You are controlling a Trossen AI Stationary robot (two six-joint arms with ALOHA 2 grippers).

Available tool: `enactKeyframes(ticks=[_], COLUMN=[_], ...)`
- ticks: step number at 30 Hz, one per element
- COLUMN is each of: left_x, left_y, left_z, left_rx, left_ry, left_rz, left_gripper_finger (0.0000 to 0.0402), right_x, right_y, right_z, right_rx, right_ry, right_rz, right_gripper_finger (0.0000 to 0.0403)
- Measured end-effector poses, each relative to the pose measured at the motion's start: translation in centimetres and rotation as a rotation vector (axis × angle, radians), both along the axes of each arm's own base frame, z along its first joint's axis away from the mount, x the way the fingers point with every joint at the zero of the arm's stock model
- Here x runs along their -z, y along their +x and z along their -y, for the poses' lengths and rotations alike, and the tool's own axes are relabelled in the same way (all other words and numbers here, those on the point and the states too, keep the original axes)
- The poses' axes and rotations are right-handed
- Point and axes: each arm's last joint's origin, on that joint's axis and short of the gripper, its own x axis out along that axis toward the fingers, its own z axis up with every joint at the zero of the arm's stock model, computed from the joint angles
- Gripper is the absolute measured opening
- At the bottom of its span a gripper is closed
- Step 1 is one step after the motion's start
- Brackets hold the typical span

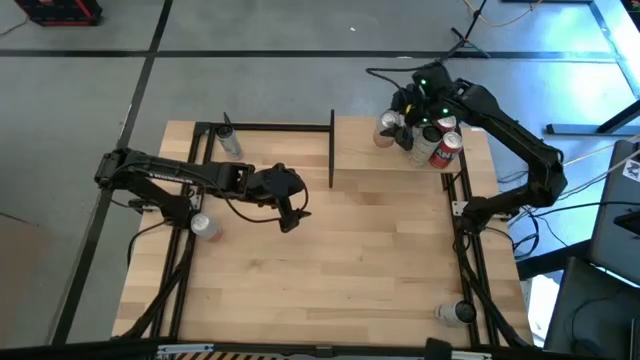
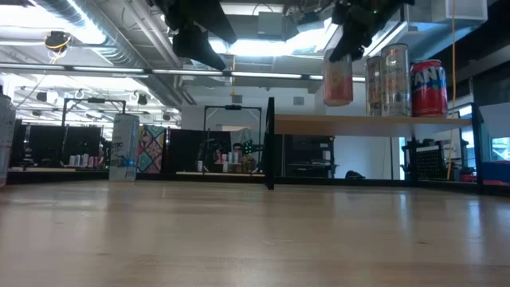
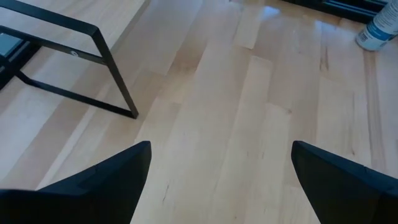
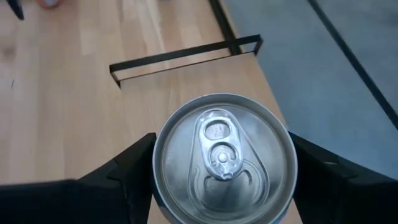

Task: Place canned beverage on shelf
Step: Put the right orange soda can on the shelf

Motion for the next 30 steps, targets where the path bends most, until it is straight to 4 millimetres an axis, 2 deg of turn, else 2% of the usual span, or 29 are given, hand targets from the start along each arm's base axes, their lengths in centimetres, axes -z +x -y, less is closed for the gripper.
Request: enactKeyframes(ticks=[18,30], left_x=[0.0,0.0], left_y=[0.0,0.0], left_z=[-0.6,-0.6], left_rx=[-0.021,-0.022], left_ry=[0.002,0.002], left_rz=[0.000,0.000], left_gripper_finger=[0.0377,0.0377], right_x=[2.2,3.2], right_y=[1.2,1.3], right_z=[1.1,1.4], right_rx=[-0.106,-0.094], right_ry=[-0.031,-0.035], right_rz=[-0.125,-0.161], right_gripper_finger=[0.0271,0.0271])
